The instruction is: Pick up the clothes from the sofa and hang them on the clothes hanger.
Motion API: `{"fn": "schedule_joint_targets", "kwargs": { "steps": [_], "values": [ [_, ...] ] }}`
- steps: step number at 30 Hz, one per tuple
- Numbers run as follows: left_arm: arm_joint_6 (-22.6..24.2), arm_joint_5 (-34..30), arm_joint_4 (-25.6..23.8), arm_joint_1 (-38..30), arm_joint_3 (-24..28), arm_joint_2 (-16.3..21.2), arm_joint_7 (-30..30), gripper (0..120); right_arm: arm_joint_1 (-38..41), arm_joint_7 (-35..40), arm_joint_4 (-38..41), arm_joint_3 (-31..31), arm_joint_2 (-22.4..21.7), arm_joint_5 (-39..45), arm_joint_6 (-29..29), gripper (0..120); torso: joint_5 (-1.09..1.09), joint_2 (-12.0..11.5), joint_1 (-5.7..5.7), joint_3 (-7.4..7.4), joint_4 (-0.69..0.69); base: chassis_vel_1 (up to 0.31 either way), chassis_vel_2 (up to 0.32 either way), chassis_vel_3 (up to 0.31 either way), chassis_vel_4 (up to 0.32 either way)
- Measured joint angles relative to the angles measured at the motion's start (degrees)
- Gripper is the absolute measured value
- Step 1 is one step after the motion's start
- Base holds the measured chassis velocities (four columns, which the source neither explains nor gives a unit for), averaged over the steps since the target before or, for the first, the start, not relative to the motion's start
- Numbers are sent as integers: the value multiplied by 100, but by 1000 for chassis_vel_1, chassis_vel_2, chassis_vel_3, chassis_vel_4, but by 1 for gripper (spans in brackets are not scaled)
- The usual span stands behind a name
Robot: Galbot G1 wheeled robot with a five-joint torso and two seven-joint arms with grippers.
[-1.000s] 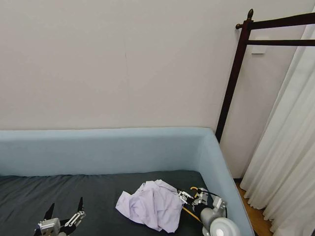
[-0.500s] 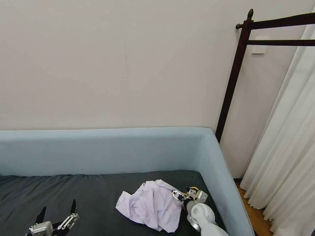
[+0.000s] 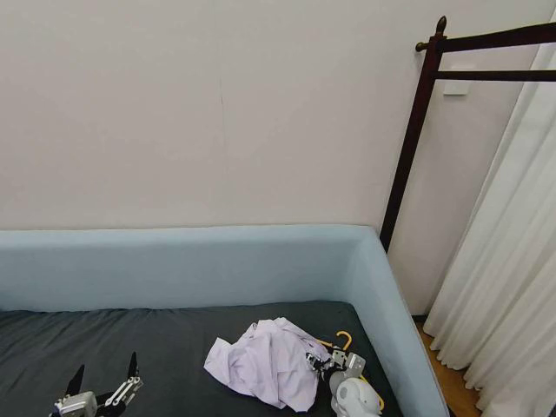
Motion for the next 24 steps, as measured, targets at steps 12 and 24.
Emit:
{"fn": "schedule_joint_targets", "kwargs": {
  "steps": [12,24],
  "values": [
    [-119,12,63,3,-3,17,-19,100,-276,78,607,-375,-90,-750,604,4,0,0,0,0,1,0,0,0,0],
    [-172,7,109,-62,74,-6,-23,100,-280,-909,2177,-1123,-824,-623,2438,0,0,0,0,0,1,0,0,0,0]
  ]
}}
